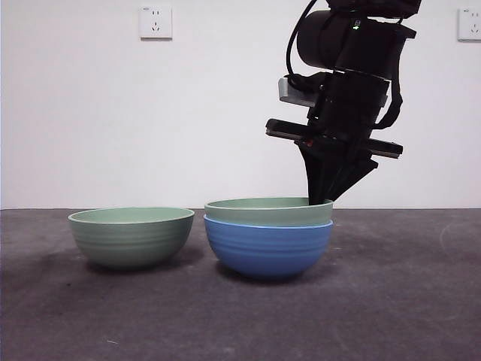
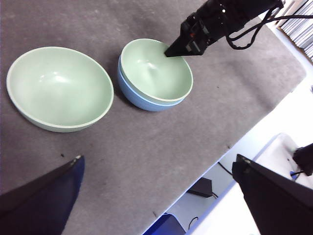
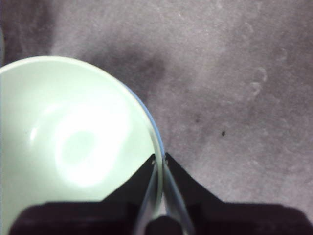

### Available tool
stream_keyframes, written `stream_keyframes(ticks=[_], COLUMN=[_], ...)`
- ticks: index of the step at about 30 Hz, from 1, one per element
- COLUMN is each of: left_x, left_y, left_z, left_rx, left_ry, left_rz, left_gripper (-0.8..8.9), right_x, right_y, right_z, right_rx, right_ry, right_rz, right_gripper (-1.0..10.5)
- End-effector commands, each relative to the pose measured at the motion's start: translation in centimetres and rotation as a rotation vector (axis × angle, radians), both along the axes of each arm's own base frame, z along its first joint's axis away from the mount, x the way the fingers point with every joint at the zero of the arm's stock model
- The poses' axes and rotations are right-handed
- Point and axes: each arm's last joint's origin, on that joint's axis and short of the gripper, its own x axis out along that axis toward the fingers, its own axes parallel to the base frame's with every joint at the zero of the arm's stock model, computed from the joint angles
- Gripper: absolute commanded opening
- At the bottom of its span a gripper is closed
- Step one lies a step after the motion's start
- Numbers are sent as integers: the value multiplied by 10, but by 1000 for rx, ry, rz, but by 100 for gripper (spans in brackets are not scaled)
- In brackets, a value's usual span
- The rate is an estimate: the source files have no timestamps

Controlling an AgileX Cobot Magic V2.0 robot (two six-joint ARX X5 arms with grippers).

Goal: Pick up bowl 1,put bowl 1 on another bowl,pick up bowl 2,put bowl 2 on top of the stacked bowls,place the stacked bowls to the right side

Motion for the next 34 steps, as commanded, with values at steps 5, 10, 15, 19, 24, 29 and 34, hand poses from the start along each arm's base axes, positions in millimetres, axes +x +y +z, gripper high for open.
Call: stream_keyframes(ticks=[5,10,15,19,24,29,34], left_x=[5,18,42,67,100,133,169], left_y=[0,0,-1,-5,-17,-31,-41], left_z=[0,-5,-12,-20,-37,-60,-73], left_rx=[22,50,77,74,119,214,314], left_ry=[-4,21,46,63,72,119,175], left_rz=[25,51,108,150,214,268,311], left_gripper=[571,566,566,566,565,565,565], right_x=[-3,-14,-34,-62,-102,-141,-170], right_y=[4,0,-15,-32,-55,-78,-94], right_z=[0,26,69,107,147,174,187], right_rx=[59,82,100,139,198,246,276], right_ry=[34,-26,-141,-223,-326,-408,-455], right_rz=[43,46,23,21,19,15,11], right_gripper=[383,383,383,382,382,379,379])
